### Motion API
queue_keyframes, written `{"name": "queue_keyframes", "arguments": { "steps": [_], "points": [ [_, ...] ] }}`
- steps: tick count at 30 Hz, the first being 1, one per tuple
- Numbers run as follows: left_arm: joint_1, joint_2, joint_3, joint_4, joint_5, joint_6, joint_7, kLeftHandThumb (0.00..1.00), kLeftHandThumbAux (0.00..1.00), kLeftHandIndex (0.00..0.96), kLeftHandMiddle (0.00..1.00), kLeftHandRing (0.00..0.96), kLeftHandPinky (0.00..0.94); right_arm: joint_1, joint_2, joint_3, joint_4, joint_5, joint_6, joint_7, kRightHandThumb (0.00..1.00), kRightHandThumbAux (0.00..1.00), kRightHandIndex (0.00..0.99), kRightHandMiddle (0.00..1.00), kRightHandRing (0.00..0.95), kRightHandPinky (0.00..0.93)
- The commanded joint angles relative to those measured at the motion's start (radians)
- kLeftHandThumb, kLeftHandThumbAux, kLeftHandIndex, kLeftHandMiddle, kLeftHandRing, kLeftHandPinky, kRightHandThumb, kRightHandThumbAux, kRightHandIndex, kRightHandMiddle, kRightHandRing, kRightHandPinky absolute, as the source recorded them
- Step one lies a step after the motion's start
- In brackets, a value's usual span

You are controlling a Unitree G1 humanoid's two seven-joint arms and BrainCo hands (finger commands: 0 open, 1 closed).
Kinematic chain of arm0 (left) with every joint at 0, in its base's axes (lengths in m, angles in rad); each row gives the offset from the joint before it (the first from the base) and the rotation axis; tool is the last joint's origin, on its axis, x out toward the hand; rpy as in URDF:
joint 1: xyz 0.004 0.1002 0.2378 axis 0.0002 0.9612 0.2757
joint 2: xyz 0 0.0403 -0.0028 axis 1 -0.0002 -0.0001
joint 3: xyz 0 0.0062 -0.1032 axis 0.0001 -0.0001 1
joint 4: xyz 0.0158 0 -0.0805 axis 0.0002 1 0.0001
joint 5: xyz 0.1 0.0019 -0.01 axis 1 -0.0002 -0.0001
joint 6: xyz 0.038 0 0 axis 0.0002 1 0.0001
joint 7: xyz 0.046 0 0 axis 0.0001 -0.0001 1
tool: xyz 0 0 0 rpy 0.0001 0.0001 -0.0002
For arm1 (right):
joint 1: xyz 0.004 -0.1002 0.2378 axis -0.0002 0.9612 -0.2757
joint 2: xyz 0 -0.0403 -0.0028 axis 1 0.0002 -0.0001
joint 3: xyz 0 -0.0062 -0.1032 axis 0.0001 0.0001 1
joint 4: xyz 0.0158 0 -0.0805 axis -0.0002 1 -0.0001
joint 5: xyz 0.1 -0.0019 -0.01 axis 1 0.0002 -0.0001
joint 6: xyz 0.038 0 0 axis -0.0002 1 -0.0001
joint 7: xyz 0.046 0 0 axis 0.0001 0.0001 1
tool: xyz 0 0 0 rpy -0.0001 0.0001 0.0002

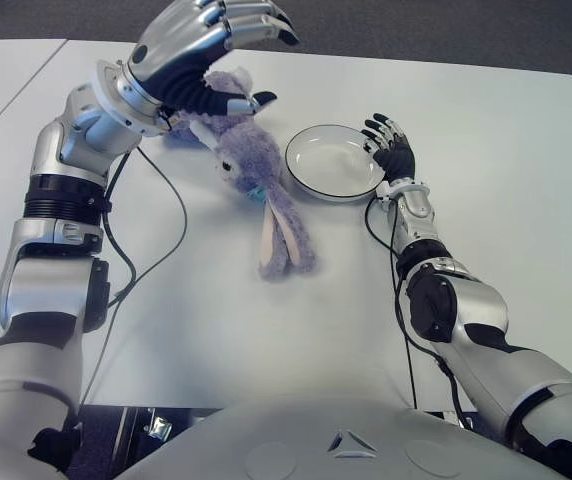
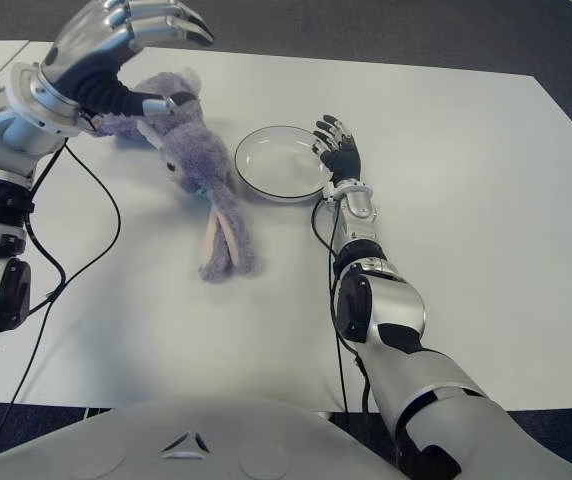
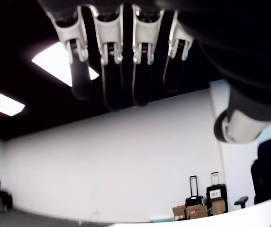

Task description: Put the doll into the plate.

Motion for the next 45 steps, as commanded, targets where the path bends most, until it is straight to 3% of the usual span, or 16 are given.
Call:
{"name": "queue_keyframes", "arguments": {
  "steps": [1, 5, 9, 12, 16, 23, 28, 36, 45],
  "points": [
    [-0.026, 0.067, -0.062, -0.124, 0.428, 0.016, 0.445, 0.373, 0.498, 0.253, 0.316, 0.32, 0.269, 0.221, 0.051, 0.015, 0.136, -0.012, 0.118, -0.011, 0.591, 0.974, 0.153, 0.198, 0.179, 0.188],
    [-0.048, 0.112, -0.152, -0.146, 0.558, 0.071, 0.589, 0.412, 0.458, 0.256, 0.311, 0.307, 0.25, 0.223, 0.053, 0.012, 0.136, -0.007, 0.116, -0.012, 0.644, 0.969, 0.152, 0.209, 0.191, 0.182],
    [-0.084, 0.155, -0.33, -0.042, 0.756, 0.235, 0.816, 0.436, 0.429, 0.229, 0.25, 0.246, 0.187, 0.225, 0.054, 0.012, 0.136, -0.007, 0.113, -0.012, 0.714, 0.952, 0.154, 0.219, 0.202, 0.191],
    [-0.123, 0.168, -0.439, 0.066, 0.861, 0.338, 0.937, 0.41, 0.411, 0.128, 0.13, 0.131, 0.081, 0.225, 0.055, 0.013, 0.135, -0.008, 0.112, -0.014, 0.745, 0.941, 0.159, 0.227, 0.207, 0.201],
    [-0.195, 0.167, -0.571, 0.238, 0.941, 0.382, 0.957, 0.336, 0.418, 0.031, 0.03, 0.03, 0.016, 0.224, 0.056, 0.015, 0.136, -0.009, 0.115, -0.022, 0.792, 0.927, 0.168, 0.229, 0.205, 0.201],
    [-0.228, 0.171, -0.707, 0.369, 0.974, 0.394, 0.935, 0.308, 0.393, 0.002, 0.001, 0.001, 0.0, 0.224, 0.057, 0.015, 0.136, -0.007, 0.119, -0.029, 0.82, 0.92, 0.178, 0.231, 0.2, 0.204],
    [-0.206, 0.189, -0.784, 0.441, 0.971, 0.404, 0.902, 0.314, 0.38, 0.0, 0.0, 0.0, 0.0, 0.224, 0.059, 0.004, 0.136, 0.006, 0.125, -0.03, 0.844, 0.914, 0.191, 0.237, 0.206, 0.202],
    [-0.208, 0.218, -0.812, 0.534, 0.86, 0.315, 0.666, 0.211, 0.401, 0.0, 0.0, 0.0, 0.0, 0.23, 0.061, -0.002, 0.136, 0.009, 0.121, -0.032, 0.902, 0.906, 0.223, 0.236, 0.201, 0.174],
    [-0.181, 0.187, -0.772, 0.653, 0.653, 0.282, 0.339, 0.04, 0.431, 0.0, 0.0, 0.0, 0.0, 0.235, 0.057, 0.001, 0.135, 0.003, 0.113, -0.039, 0.95, 0.901, 0.251, 0.223, 0.187, 0.149]
  ]
}}
